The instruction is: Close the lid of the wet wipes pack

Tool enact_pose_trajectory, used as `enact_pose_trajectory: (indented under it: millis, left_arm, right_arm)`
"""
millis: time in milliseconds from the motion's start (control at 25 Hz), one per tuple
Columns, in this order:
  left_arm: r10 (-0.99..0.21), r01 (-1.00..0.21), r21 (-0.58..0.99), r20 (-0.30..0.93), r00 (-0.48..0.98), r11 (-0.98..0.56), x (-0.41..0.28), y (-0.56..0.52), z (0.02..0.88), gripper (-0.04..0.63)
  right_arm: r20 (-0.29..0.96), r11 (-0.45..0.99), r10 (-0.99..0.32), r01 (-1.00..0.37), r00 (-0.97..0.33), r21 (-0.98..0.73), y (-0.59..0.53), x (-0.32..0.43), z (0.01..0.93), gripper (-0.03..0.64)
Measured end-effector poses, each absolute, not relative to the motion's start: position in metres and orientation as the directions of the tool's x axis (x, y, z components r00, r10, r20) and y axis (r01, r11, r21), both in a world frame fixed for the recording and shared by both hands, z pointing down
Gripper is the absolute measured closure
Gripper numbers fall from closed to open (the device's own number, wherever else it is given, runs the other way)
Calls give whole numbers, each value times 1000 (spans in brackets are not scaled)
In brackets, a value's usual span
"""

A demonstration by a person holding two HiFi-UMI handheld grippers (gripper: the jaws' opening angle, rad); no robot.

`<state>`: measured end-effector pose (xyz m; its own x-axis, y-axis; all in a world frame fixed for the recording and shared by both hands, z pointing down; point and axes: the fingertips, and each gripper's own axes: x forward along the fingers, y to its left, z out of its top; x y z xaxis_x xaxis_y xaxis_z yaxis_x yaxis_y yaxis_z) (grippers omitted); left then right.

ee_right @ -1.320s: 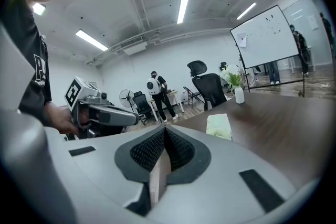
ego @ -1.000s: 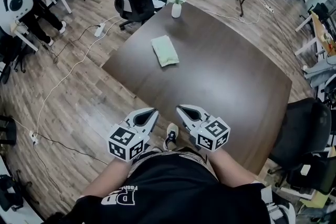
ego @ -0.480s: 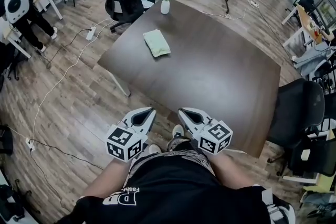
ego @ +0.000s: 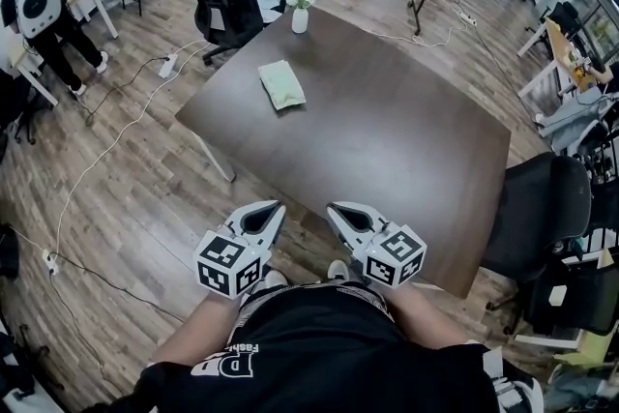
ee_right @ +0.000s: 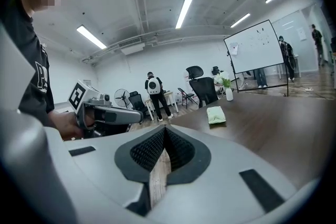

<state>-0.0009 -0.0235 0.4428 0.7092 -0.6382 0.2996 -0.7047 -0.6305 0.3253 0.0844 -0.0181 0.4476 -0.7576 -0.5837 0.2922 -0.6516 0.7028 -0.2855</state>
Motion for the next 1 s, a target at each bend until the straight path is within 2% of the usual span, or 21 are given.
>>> enact_pose_trajectory:
  millis: [600,1000]
  left_arm:
    - [-651,-725,296,319,689,-622,46,-14,442,578]
    - [-653,-732,285,332,681,-619,53,-13,446,578]
  right_arm:
    - [312,723,-553,-631,-773,-281,-10,125,452,614]
    - [308,741,-536,-613,-786,-274,-6,127,452,612]
